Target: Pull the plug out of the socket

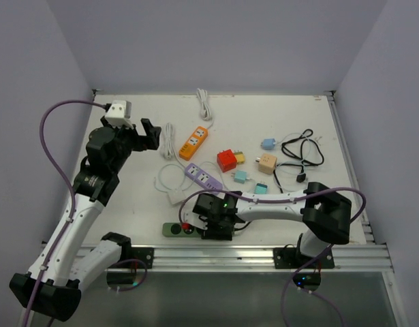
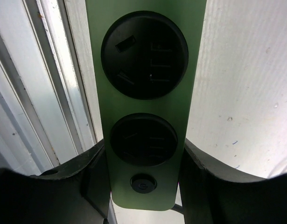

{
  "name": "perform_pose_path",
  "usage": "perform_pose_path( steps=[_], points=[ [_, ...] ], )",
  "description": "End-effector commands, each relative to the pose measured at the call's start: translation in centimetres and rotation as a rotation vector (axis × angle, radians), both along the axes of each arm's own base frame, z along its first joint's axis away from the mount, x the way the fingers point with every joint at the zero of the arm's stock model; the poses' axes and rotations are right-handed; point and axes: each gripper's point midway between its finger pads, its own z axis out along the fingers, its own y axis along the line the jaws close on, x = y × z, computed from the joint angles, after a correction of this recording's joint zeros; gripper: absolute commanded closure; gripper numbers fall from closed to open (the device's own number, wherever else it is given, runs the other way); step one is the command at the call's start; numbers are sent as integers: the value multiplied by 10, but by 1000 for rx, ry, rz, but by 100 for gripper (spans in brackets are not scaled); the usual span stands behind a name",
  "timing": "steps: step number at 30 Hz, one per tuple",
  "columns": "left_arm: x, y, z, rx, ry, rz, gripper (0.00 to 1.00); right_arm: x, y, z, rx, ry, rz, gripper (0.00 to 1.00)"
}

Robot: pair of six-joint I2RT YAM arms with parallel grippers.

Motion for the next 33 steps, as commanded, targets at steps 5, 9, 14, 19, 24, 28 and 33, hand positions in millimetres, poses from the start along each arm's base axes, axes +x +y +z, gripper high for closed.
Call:
perform_pose_path(
  steps=[5, 9, 14, 19, 24, 28, 33],
  points=[
    [3, 8, -5, 50, -38, 43, 1, 16, 7, 7, -40, -61, 33, 94],
    [5, 6, -12, 59, -25, 32, 0, 19, 1, 1, -88, -68, 23, 73],
    [5, 5, -17, 60, -18, 26, 0, 18, -3, -3, -129, -16, -7, 48],
    [4, 7, -18, 63, -15, 35, 0, 22, -4, -2, -109, -47, -34, 30],
    [4, 7, -19, 64, -14, 32, 0, 19, -3, 8, -62, -47, -42, 22],
    [4, 7, -19, 63, -15, 33, 0, 15, 2, 32, 20, -38, -65, 13],
    [3, 11, -19, 55, -19, 56, 0, 25, -3, 92, 205, -76, -233, 1]
  ],
)
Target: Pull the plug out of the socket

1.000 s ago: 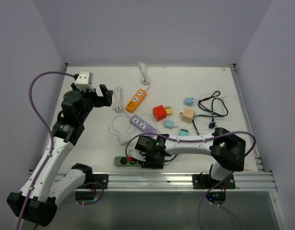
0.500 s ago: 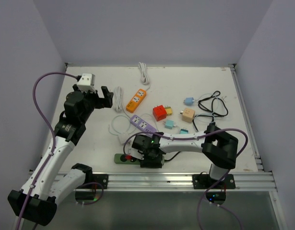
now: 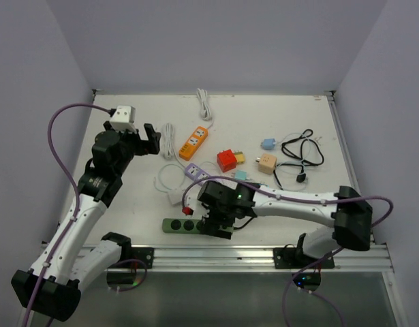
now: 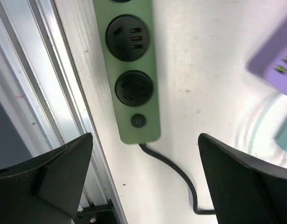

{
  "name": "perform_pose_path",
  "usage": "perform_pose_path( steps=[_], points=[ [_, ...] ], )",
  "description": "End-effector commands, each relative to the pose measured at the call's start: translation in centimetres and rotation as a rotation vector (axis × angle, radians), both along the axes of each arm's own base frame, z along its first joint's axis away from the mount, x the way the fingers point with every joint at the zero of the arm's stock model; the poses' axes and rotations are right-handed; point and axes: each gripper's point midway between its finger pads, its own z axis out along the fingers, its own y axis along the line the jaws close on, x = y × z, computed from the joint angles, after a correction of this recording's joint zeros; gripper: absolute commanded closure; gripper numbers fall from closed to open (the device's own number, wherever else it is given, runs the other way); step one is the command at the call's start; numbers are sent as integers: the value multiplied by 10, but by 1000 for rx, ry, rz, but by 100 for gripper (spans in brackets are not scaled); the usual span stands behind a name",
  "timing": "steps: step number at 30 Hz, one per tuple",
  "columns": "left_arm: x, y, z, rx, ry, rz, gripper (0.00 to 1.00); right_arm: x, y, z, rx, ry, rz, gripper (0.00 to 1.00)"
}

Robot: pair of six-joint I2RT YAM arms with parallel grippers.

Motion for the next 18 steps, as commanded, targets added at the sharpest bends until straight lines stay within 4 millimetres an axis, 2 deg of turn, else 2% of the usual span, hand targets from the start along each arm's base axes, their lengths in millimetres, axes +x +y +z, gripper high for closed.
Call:
perform_pose_path(
  steps=[1, 2, 3, 4, 5, 6, 7, 8, 10, 12, 13, 14, 15, 16, 18],
  points=[
    [2, 4, 13, 0, -60, 23, 0, 16, -9, 63, 203, -59, -163, 1],
    [2, 4, 14, -3, -64, 23, 0, 32, -16, 73, 236, -113, -253, 1],
    [2, 4, 14, -5, -62, 24, 0, 62, -26, 89, 308, -171, -379, 1],
    [2, 4, 13, -6, -62, 27, 1, 77, -40, 103, 369, -204, -464, 1],
    [2, 4, 13, -7, -62, 27, 0, 93, -53, 111, 411, -226, -564, 1],
    [2, 5, 11, -10, -59, 36, 0, 121, -79, 117, 450, -252, -735, 1],
    [1, 6, 12, -13, -61, 41, 0, 134, -88, 123, 486, -273, -803, 1],
    [0, 7, 13, -17, -67, 47, 0, 150, -106, 128, 513, -292, -922, 1],
    [-1, 8, 13, -25, -70, 50, 0, 168, -122, 134, 544, -334, -1033, 1],
    [-3, 11, 15, -24, -79, 64, 0, 191, -151, 145, 609, -419, -1202, 1],
    [-3, 13, 15, -24, -81, 77, 0, 194, -163, 138, 618, -426, -1249, 1],
    [-5, 21, 15, -17, -85, 113, 0, 200, -181, 139, 682, -434, -1340, 1],
    [-6, 25, 16, -17, -90, 135, 0, 204, -189, 146, 727, -435, -1381, 1],
    [-7, 28, 17, -13, -97, 150, 0, 205, -201, 136, 729, -425, -1432, 1],
    [-10, 32, 20, -11, -112, 172, 0, 209, -228, 132, 737, -459, -1544, 1]
  ],
)
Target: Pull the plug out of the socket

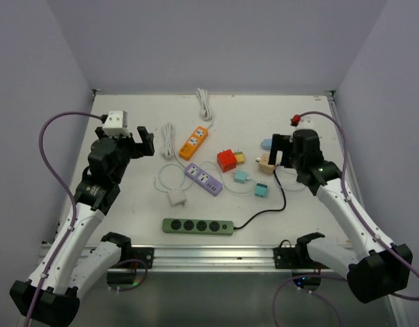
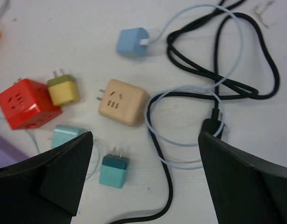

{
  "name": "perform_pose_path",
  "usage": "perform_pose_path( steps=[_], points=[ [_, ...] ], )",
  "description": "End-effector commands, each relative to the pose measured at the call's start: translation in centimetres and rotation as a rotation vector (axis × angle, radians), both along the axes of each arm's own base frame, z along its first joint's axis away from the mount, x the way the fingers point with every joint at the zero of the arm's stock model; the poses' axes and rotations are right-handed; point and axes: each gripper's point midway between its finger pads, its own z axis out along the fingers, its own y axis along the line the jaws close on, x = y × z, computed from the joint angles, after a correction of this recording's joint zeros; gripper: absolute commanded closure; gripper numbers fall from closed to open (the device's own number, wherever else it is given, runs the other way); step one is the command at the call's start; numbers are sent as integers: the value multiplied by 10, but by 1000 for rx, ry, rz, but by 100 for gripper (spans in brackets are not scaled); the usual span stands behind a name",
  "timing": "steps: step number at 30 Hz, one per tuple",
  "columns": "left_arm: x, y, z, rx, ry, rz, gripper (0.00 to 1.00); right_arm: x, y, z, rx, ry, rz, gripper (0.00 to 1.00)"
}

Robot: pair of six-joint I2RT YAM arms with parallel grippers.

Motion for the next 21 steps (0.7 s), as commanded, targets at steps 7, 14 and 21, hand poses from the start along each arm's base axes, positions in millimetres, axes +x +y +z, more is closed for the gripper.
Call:
perform_pose_path(
  steps=[7, 14, 21],
  points=[
    [3, 8, 11, -4, -45, 63, 0, 18, -51, 17, 74, -78, -353, 1],
    [3, 12, 9, 8, -38, 80, 0, 17, -57, 14, 43, -48, -388, 1],
    [3, 12, 8, 11, -37, 80, 0, 15, -51, 24, 70, -100, -333, 1]
  ],
)
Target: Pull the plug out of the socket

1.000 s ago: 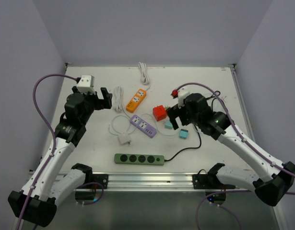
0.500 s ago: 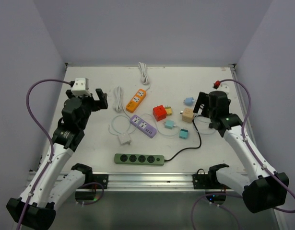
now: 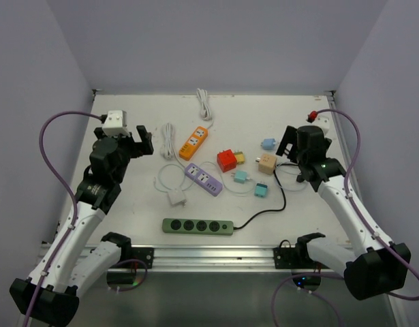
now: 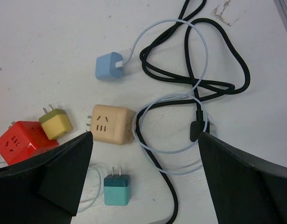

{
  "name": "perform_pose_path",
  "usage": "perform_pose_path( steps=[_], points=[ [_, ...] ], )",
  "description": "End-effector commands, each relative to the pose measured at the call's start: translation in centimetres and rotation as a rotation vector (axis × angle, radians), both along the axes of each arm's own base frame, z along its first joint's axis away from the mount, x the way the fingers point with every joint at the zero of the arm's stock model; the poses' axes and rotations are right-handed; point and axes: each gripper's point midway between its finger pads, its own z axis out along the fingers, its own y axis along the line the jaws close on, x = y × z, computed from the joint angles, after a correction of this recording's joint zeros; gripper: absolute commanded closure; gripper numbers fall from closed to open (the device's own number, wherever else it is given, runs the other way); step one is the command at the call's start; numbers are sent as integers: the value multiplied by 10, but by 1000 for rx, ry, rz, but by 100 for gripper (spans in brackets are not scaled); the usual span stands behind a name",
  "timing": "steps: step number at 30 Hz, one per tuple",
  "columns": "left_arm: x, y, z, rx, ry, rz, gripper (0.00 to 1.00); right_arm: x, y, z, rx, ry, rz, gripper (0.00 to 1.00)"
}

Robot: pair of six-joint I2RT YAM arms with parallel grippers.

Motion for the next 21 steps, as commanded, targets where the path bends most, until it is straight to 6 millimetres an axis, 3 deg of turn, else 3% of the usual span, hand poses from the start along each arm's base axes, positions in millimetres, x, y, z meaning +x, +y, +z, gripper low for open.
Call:
perform_pose_path(
  steps=[1, 16, 18, 21],
  points=[
    [1, 3, 11, -2, -39, 18, 0, 2, 4, 21, 21, -85, 16, 1],
    [2, 2, 9, 1, -38, 13, 0, 0, -4, 23, 5, -100, -18, 1],
    [2, 3, 9, 4, -38, 17, 0, -1, 1, 23, 12, -85, 13, 5],
    [2, 4, 9, 6, -38, 25, 0, 0, 3, 27, 29, -100, 9, 2]
  ],
)
